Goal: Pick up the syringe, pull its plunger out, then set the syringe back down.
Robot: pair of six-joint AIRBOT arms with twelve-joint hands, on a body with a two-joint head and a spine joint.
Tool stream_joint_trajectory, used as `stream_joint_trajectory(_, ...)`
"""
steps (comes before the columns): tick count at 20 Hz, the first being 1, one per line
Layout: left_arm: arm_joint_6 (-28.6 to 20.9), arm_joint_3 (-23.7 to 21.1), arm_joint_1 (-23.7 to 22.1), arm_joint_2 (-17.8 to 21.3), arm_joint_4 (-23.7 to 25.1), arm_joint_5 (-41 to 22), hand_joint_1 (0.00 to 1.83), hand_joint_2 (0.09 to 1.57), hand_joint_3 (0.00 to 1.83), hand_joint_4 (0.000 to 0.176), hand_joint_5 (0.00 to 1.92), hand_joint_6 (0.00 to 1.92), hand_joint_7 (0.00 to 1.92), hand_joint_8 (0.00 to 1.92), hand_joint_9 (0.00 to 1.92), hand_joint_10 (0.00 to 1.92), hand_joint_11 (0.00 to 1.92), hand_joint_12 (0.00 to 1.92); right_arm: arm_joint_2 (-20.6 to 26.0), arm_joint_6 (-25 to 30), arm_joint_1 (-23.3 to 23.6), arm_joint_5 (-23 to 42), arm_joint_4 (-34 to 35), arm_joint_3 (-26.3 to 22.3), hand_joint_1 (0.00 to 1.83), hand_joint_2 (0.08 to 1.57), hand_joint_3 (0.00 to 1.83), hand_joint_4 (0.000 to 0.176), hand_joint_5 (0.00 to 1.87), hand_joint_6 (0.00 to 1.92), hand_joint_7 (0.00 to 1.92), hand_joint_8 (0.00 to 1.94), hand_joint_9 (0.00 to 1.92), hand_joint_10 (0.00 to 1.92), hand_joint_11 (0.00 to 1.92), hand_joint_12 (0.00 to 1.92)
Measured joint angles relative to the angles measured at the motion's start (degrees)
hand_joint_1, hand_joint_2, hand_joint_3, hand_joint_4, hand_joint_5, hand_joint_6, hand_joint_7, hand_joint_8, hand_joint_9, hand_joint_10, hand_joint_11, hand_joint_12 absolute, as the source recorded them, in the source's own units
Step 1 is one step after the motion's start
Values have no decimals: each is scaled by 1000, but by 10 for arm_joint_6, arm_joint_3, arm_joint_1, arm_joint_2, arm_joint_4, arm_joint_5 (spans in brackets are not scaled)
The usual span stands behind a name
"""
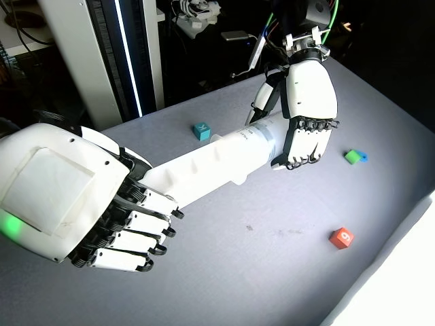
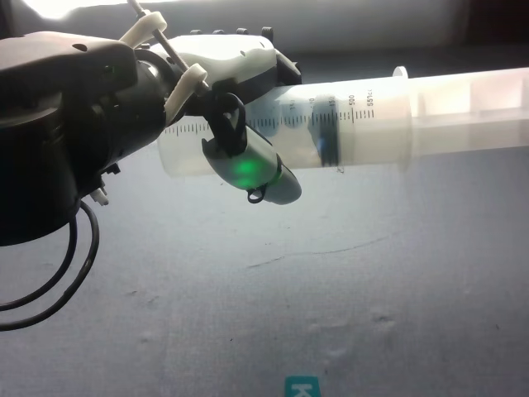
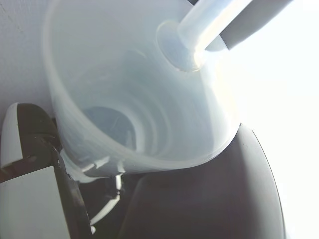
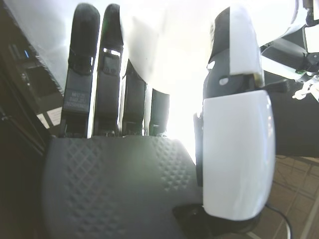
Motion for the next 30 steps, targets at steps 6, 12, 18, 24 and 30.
stream_joint_trajectory(6, 2, 0, 0, 0, 0, -5, 1218, 1164, 2, 0, 892, 988, 893, 1321, 790, 1208, 554, 1493, 4, 2, 0, 0, 0, 0, 1366, 1130, 0, 0, 980, 978, 923, 1057, 823, 1265, 598, 1281)
stream_joint_trajectory(12, 4, -1, 0, 3, 0, -8, 1217, 1166, 1, 0, 887, 998, 892, 1324, 789, 1212, 553, 1505, 6, 1, 4, 1, -3, -7, 1368, 1125, 1, 0, 931, 1045, 976, 975, 845, 1254, 593, 1306)
stream_joint_trajectory(18, 6, -2, 0, 3, 0, -10, 1218, 1162, 1, 0, 900, 979, 895, 1320, 786, 1231, 550, 1510, 6, 1, 6, 1, -5, -12, 1189, 1168, 1, 13, 854, 1122, 898, 1188, 779, 663, 462, 1400)
stream_joint_trajectory(24, 18, -2, 1, 3, -4, -23, 1217, 1159, 0, 0, 908, 975, 899, 1296, 794, 1174, 548, 1477, 6, 4, 6, 11, 3, -13, 983, 1115, 0, 0, 429, 3, 475, 1, 470, 59, 9, 1238)
stream_joint_trajectory(30, 21, -2, 5, 4, -4, -31, 1220, 1157, 0, 0, 916, 959, 901, 1307, 814, 1177, 571, 1484, 6, 5, 8, 25, 2, -13, 843, 1087, 0, 0, 155, 0, 210, 0, 241, 0, 0, 849)
